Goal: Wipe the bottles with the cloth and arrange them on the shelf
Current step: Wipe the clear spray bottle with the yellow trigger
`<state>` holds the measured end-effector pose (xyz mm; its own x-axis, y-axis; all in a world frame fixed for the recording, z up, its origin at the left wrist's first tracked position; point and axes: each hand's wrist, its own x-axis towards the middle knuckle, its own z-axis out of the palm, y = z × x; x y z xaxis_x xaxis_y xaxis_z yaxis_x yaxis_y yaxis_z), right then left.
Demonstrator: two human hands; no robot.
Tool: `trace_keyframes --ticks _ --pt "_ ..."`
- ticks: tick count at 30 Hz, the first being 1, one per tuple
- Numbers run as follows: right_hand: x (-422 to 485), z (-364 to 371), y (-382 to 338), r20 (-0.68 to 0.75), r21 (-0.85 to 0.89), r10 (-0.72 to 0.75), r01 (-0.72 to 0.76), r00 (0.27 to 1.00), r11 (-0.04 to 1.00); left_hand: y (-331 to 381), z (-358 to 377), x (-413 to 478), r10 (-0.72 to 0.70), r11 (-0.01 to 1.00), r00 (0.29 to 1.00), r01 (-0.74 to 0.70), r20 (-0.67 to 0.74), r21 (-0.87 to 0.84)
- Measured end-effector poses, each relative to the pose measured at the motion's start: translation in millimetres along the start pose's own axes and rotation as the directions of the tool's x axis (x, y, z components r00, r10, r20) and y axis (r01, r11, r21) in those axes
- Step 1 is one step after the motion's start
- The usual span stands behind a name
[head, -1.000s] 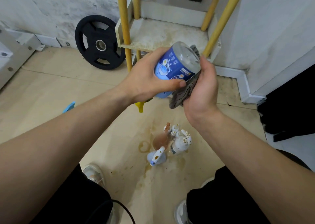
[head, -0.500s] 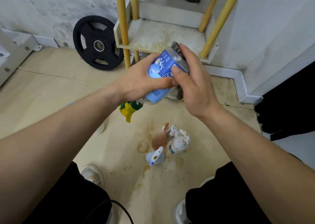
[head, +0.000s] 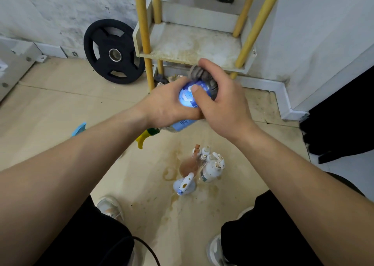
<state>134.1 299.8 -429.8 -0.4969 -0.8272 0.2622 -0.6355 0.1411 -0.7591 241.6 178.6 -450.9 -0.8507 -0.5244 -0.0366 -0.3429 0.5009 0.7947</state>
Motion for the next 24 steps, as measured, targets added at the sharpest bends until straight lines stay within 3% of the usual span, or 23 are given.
trace_keyframes --ticks 2,3,5,7,12,15,17,19,21,24 --pt "0 0 1 0.005 0.054 -0.019 0.018 1.000 0.998 -2 3 -1 0.008 1.000 1.000 -0.008 -0.018 -0.005" --pt "2 -1 3 -0.002 0.162 0.002 -0.001 1.000 0.987 -2 3 -2 0.005 1.000 0.999 -0.005 -0.037 -0.010" --pt "9 -7 4 -0.030 0.475 0.090 -0.065 0.996 0.877 0 1 -2 0.000 0.999 0.999 -0.002 -0.053 -0.032" --pt "15 -13 9 -0.047 0.624 0.166 -0.101 0.985 0.775 2 -1 -2 0.002 0.999 0.999 -0.004 -0.043 -0.043" --pt "20 -16 24 -0.025 0.535 0.194 -0.151 0.981 0.831 5 1 -1 -0.007 1.000 1.000 0.006 -0.029 -0.012" --pt "19 -15 29 0.118 0.539 0.147 -0.188 0.982 0.821 7 1 -1 -0.009 0.998 1.000 0.008 -0.024 -0.065" --pt "12 -13 27 0.179 0.553 0.005 -0.105 0.984 0.827 9 -1 -1 -0.008 0.992 1.000 0.010 0.017 -0.129" --pt "8 -14 26 0.169 0.413 -0.174 0.090 0.970 0.906 10 -3 -2 0.002 0.976 0.993 0.024 0.115 -0.219" --pt "9 -16 26 0.167 0.326 -0.287 0.222 0.943 0.919 11 -5 -4 0.033 0.951 0.979 0.031 0.199 -0.308" --pt "11 -19 26 0.175 0.413 -0.246 0.156 0.953 0.897 12 -1 -7 0.064 0.942 0.977 0.008 0.205 -0.335"
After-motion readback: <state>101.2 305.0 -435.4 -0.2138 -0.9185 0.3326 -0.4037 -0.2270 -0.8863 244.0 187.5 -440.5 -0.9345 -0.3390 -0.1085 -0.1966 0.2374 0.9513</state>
